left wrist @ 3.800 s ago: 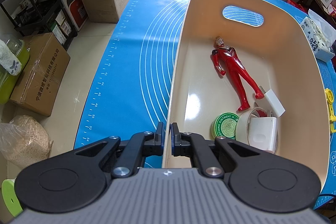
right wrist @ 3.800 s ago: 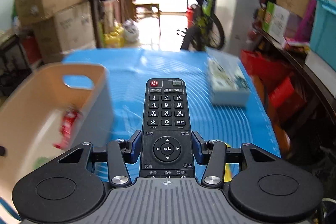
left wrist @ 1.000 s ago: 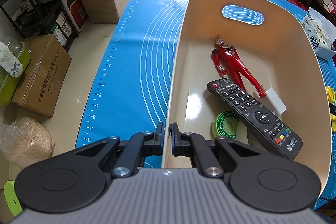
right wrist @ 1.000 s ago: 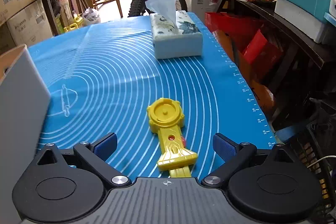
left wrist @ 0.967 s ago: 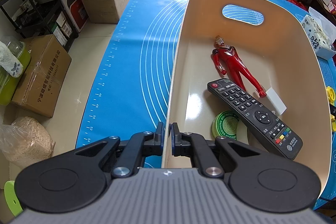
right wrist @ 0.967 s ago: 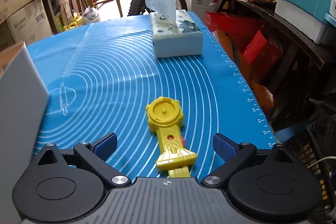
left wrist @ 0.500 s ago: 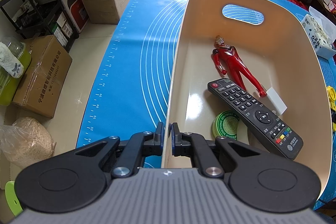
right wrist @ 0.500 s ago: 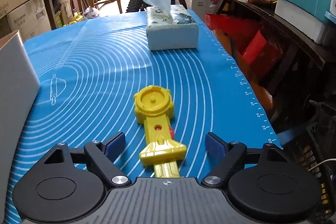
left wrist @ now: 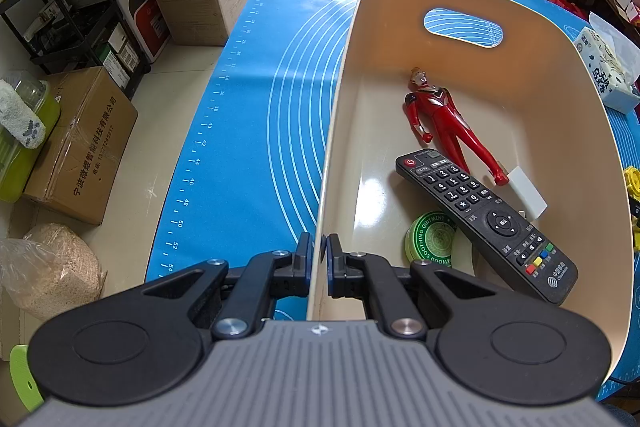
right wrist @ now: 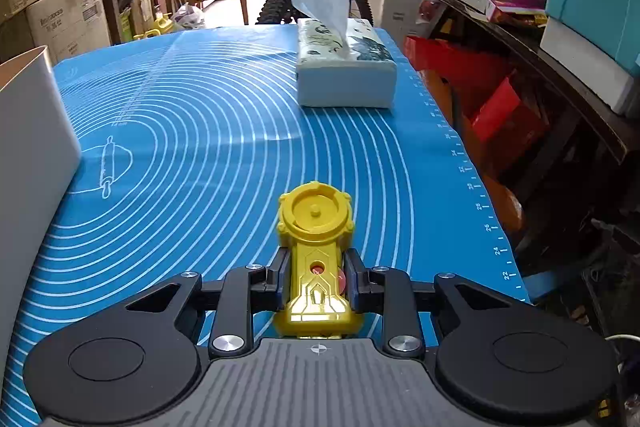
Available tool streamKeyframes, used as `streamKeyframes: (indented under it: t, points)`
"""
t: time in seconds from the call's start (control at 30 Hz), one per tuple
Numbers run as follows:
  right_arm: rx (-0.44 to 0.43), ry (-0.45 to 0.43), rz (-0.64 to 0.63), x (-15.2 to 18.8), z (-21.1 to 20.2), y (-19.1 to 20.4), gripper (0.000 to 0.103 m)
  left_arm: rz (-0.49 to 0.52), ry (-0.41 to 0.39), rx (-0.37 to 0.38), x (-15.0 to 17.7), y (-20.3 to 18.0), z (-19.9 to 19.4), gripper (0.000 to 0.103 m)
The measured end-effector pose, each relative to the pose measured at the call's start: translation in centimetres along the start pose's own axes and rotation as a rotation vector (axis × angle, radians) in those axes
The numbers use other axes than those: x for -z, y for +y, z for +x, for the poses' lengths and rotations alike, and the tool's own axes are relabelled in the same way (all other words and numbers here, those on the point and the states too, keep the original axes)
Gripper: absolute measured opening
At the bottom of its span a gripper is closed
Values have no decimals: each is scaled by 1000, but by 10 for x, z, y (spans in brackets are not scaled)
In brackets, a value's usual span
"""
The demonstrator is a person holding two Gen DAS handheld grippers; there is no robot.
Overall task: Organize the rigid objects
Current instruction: 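Carry the yellow toy piece into the basket and release it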
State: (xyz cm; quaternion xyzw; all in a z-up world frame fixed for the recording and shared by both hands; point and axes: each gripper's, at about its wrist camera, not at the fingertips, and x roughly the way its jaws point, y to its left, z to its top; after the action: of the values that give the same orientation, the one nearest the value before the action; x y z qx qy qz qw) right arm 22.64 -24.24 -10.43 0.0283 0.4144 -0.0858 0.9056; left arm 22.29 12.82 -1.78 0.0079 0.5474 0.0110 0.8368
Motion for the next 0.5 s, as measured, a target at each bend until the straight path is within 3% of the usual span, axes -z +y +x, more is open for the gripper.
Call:
streamKeyframes:
  t: [0.5]
  points:
    - [-95, -119, 18, -23, -62, 28, 37, -1, 0, 0, 0, 0, 0, 8]
